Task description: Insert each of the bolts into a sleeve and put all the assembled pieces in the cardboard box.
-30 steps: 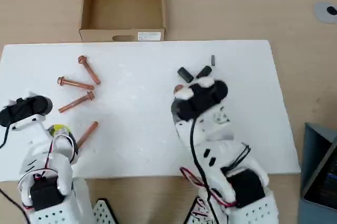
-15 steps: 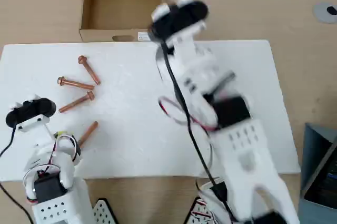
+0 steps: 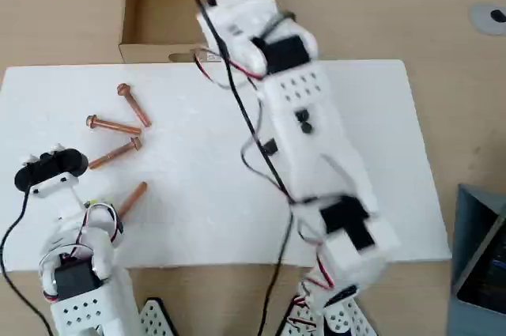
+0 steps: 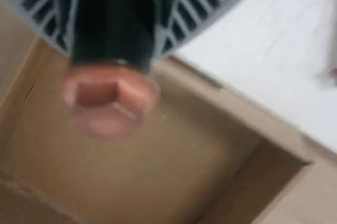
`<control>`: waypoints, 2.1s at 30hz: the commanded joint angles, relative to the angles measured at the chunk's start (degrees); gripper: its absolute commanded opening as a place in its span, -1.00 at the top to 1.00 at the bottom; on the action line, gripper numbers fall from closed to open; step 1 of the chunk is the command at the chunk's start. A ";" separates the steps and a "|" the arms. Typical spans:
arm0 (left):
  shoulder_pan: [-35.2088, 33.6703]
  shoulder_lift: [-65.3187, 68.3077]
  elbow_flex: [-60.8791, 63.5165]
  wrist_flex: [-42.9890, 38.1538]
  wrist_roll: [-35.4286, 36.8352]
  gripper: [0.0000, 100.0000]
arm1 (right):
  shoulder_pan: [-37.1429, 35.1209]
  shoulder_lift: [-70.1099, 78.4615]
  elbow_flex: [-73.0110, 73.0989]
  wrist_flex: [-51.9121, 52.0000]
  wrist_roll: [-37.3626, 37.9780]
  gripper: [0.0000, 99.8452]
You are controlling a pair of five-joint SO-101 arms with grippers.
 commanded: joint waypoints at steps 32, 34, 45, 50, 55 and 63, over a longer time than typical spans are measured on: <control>-0.44 -0.40 0.00 -1.85 -0.26 0.99 | 3.12 53.58 -62.02 2.73 10.99 0.72; -0.44 -0.40 0.00 -1.93 -0.26 0.99 | 3.12 53.58 -64.75 5.36 10.99 0.72; -0.35 -0.40 0.00 -1.93 -0.26 0.99 | 4.09 44.62 -69.41 25.23 10.73 0.81; -0.35 -0.40 0.00 -1.93 -0.26 0.99 | 4.09 37.49 -69.41 34.11 10.81 0.97; -0.35 -0.40 0.00 -1.93 -0.26 0.99 | 4.09 33.01 -69.41 41.76 10.99 0.97; -0.35 -0.40 0.00 -1.93 -0.26 0.99 | 6.37 28.18 -69.05 52.31 10.99 0.97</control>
